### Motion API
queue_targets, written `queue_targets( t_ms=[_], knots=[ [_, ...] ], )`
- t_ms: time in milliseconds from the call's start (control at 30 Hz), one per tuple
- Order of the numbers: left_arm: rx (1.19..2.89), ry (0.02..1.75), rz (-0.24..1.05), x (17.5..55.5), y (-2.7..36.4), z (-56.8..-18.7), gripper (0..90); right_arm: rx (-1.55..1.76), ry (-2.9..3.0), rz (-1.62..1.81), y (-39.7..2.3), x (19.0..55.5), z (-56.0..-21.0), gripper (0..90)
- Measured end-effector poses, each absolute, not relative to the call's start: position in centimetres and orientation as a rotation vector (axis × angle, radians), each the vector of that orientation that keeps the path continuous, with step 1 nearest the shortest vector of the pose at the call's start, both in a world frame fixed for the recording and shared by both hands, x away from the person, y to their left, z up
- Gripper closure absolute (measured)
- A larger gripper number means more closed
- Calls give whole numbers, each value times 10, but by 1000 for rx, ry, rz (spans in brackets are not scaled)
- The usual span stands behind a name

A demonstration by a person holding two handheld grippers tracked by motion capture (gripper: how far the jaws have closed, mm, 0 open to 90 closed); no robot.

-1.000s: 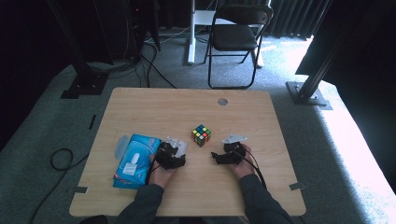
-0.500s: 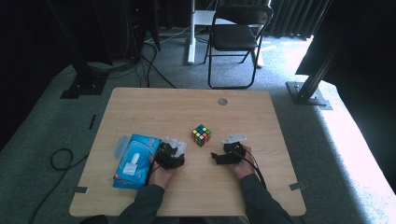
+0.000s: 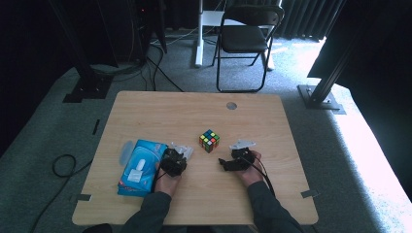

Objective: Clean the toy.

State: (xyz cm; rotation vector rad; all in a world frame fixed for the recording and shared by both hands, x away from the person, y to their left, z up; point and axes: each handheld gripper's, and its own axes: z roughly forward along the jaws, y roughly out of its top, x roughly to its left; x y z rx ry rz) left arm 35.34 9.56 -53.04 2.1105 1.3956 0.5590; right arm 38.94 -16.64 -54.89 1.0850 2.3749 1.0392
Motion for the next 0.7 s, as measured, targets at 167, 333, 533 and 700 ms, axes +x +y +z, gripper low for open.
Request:
queue_targets(
  t_ms=[167, 333, 533, 700],
  knots=[
    [2106, 1403, 556, 354, 96, -530, 832, 1051, 2379, 1050, -159, 393, -548, 215],
    [2104, 1405, 552, 354, 96, -530, 834, 1011, 2380, 1093, -149, 394, -541, 185],
    [2102, 1406, 547, 353, 96, -530, 841, 1036, 2365, 1141, -145, 401, -537, 174],
    [2098, 1410, 533, 354, 97, -530, 841, 1020, 2358, 1171, -135, 407, -533, 149]
  ],
)
